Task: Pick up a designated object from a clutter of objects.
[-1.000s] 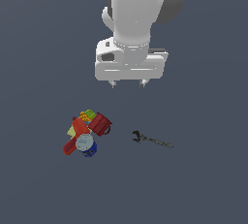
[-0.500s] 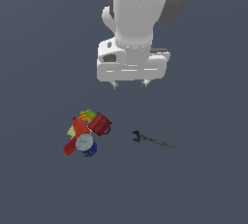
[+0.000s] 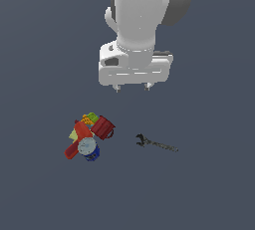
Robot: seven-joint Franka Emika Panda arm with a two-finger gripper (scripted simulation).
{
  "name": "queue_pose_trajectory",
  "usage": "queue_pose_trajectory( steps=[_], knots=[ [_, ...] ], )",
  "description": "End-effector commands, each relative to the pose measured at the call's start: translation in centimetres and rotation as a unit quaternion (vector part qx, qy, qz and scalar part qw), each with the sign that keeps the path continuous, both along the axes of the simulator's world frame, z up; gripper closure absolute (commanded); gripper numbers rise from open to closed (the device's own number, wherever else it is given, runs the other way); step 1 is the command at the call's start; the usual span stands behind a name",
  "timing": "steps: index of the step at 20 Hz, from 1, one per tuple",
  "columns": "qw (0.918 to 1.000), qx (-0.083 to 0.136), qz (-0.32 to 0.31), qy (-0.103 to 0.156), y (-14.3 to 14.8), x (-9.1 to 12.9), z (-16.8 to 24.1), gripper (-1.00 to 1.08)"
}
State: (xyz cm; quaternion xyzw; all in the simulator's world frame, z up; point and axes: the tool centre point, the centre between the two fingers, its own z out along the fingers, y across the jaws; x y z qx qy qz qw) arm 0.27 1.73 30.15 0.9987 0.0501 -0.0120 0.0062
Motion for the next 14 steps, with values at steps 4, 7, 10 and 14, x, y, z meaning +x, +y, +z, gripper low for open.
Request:
queue_pose_trajectory(
  steps=[4, 7, 10, 14],
  knots=[
    [0.9998, 0.002, 0.019, 0.000, -1.0, 0.2, -1.1, -0.92],
    [0.9994, 0.004, 0.035, 0.000, -1.8, 0.2, -2.1, -0.92],
    [0.9985, 0.006, 0.054, -0.001, -2.8, 0.3, -3.2, -0.92],
    [0.9963, 0.009, 0.085, -0.001, -4.4, 0.3, -4.9, -0.92]
  ],
)
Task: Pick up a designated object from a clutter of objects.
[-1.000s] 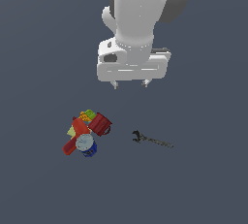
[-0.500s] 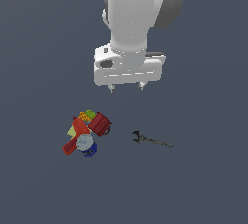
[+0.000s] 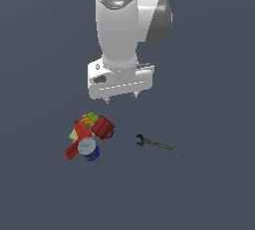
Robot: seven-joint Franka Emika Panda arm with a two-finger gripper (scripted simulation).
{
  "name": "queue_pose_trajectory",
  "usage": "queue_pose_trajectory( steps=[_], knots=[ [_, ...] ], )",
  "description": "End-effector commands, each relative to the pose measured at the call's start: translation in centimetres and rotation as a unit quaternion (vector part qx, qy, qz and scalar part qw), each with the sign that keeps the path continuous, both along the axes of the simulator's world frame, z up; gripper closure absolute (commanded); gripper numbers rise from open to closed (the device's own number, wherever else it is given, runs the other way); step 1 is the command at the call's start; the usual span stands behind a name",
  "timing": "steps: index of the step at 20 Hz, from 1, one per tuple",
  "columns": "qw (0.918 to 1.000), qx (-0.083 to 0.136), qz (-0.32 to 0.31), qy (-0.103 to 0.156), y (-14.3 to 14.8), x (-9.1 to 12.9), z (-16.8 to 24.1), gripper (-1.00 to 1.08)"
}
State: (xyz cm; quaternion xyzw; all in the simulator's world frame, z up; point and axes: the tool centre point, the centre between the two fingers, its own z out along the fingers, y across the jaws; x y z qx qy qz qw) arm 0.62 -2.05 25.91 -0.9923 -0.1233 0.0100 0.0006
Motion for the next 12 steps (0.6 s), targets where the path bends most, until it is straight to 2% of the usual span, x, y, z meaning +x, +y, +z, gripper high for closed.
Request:
queue_pose_trajectory(
  steps=[1, 12],
  knots=[
    [0.9998, 0.002, 0.020, -0.001, -1.1, 0.0, -1.2, -0.92],
    [0.9940, 0.007, 0.109, -0.004, -5.8, -0.7, -6.2, -0.92]
  ],
)
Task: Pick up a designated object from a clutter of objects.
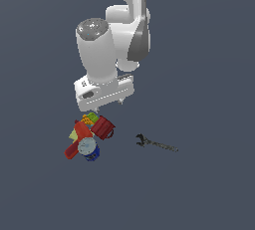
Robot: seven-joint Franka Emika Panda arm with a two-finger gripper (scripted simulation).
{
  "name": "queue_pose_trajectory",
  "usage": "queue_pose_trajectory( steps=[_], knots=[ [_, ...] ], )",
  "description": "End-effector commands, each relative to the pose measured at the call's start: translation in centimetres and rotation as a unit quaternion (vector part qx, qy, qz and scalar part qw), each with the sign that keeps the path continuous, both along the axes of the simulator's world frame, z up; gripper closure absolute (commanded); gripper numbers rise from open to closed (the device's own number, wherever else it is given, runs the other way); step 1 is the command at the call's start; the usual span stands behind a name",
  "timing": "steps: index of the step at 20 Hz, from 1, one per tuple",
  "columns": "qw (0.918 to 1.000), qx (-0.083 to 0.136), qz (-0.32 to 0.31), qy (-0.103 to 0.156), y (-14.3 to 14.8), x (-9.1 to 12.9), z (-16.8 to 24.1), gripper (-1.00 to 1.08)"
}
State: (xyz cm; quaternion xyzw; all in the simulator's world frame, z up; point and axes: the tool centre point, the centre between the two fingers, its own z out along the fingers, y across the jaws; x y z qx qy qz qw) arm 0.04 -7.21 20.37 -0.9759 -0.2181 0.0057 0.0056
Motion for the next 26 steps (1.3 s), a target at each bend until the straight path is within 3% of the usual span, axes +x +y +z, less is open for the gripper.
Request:
queue_pose_trajectory(
  steps=[1, 10, 26],
  knots=[
    [0.9998, 0.001, 0.021, -0.001, -1.1, -0.3, -1.1, -0.92],
    [0.9957, 0.002, 0.092, -0.005, -4.9, -1.7, -5.1, -0.92],
    [0.9808, -0.002, 0.195, -0.007, -10.2, -4.8, -10.6, -0.92]
  ],
)
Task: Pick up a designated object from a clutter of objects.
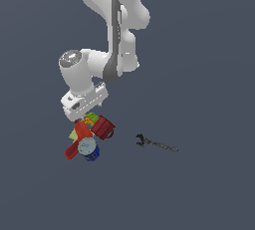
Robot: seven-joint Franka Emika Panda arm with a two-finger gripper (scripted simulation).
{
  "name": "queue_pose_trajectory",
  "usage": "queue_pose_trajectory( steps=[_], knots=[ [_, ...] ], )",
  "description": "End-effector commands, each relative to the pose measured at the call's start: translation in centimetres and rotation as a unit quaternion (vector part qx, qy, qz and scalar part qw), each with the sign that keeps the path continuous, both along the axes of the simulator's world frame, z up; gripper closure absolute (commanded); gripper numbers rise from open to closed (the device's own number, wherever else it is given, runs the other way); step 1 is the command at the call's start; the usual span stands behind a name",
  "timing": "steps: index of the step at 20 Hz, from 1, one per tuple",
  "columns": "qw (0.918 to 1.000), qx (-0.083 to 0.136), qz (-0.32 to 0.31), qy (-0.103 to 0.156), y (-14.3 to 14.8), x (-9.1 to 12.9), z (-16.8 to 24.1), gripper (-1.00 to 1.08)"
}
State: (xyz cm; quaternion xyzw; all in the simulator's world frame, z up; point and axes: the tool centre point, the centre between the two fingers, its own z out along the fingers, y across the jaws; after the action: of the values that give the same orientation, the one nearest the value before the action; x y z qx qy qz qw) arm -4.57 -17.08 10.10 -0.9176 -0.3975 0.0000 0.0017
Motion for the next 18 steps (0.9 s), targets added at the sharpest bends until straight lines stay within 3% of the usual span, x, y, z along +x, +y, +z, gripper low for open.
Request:
queue_pose_trajectory(
  steps=[1, 18],
  knots=[
    [0.9999, -0.001, 0.011, -0.001, -0.5, -0.3, -0.5, -0.92],
    [0.9997, -0.001, 0.023, -0.001, -1.0, -0.9, -3.0, -0.92]
  ],
)
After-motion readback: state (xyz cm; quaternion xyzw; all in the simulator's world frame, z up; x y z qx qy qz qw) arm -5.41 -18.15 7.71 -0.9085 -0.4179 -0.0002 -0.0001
